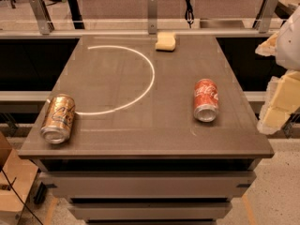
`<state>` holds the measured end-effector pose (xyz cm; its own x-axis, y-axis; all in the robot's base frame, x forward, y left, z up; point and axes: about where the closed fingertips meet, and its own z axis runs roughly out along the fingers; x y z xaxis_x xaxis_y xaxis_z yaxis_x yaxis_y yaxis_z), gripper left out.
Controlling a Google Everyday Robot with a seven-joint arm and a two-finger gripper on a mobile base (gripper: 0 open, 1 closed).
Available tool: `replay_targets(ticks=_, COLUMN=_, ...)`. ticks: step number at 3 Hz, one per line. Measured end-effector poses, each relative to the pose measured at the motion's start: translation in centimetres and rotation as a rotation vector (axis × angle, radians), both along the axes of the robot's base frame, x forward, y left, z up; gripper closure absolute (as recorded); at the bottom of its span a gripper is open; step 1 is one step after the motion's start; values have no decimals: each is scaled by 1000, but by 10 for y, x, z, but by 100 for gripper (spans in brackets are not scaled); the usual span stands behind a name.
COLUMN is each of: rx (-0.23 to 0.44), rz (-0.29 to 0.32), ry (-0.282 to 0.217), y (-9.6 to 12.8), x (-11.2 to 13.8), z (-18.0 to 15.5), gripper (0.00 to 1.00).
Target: Move sponge near orange can
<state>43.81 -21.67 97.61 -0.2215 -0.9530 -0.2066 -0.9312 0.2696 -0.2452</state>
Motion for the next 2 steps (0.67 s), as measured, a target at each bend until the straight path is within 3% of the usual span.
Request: replay_targets(ticks=2, rx=23, rz=-6, ry=-21, y=2, x=3, z=4, gripper=0)
